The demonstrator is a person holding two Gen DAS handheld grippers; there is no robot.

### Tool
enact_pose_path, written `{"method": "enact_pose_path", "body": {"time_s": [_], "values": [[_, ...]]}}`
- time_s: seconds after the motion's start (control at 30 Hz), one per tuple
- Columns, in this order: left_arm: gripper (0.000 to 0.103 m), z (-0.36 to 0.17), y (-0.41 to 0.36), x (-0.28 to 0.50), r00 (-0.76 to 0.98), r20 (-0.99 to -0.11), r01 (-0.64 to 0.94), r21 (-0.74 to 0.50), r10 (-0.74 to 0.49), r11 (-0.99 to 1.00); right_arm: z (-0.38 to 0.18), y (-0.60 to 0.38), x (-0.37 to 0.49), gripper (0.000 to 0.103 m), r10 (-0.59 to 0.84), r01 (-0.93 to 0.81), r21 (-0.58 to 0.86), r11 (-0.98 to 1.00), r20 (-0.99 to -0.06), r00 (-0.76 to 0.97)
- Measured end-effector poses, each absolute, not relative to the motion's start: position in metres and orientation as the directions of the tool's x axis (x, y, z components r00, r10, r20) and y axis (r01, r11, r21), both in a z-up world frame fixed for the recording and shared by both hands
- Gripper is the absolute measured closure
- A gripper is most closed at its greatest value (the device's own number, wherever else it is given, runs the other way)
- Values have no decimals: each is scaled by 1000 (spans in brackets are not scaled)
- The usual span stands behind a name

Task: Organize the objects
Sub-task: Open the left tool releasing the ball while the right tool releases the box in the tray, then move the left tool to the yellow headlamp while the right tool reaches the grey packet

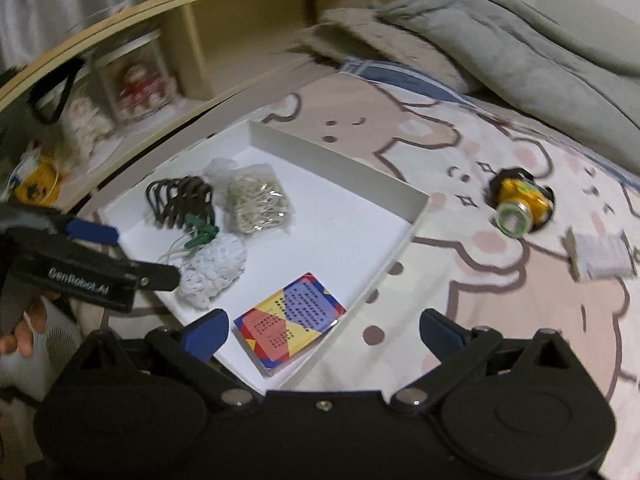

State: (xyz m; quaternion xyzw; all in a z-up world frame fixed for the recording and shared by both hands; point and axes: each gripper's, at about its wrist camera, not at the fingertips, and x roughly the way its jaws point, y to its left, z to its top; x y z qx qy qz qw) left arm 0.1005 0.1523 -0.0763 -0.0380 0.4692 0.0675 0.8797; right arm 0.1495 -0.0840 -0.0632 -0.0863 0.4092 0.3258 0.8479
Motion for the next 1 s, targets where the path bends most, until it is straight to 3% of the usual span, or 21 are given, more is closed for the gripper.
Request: {"method": "enact_pose_path", "body": {"time_s": [0.4,1.0], "values": [[0,-74,139,92,573,-811,-173,20,117,985,-75,-114,148,0,404,-457,153,876,-750,524],[0,-66,90,134,644,-764,-85,-13,45,996,-77,-178,171,0,314,-295,156,943,-717,623]]}}
